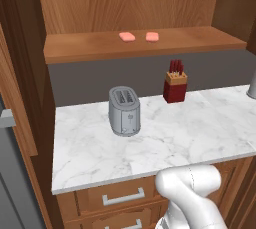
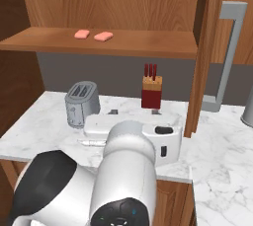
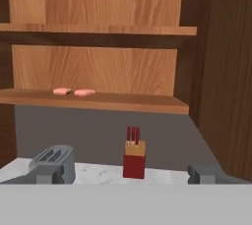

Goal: Pick up the bar soap and bar soap from the sink, and place them back in the cabinet, and close the cabinet doors.

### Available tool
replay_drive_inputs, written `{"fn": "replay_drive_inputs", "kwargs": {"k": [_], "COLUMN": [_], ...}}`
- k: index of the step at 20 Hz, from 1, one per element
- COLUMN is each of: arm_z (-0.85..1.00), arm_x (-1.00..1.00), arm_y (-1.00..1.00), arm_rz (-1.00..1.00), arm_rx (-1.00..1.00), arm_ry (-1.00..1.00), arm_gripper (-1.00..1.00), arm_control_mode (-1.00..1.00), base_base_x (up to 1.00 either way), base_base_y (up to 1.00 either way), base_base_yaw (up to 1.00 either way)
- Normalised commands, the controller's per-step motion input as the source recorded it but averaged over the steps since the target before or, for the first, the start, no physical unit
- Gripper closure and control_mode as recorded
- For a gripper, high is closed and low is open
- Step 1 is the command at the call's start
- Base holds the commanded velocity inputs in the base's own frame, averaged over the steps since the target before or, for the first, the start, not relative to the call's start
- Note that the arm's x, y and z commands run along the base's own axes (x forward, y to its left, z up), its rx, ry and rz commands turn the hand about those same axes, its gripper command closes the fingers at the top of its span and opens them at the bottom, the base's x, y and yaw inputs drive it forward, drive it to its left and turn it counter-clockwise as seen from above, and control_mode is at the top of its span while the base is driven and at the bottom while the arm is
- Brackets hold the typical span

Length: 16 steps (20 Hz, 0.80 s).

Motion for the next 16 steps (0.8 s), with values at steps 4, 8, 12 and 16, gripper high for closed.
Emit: {"fn": "replay_drive_inputs", "kwargs": {"k": [4,8,12,16], "arm_z": [0.0,0.0,0.0,0.0], "arm_x": [-0.18,-0.15,-0.22,-0.26], "arm_y": [-0.28,-0.14,-0.24,-0.34], "arm_rz": [-0.04,-0.13,-0.09,-0.06], "arm_rx": [0.0,0.0,0.0,0.0], "arm_ry": [-0.03,-0.03,-0.02,-0.02], "arm_gripper": [-1.0,-1.0,-1.0,-1.0], "arm_control_mode": [-1.0,-1.0,-1.0,-1.0], "base_base_x": [0.0,0.0,0.0,0.0], "base_base_y": [0.0,0.0,0.0,0.0], "base_base_yaw": [0.0,0.0,0.0,0.0]}}
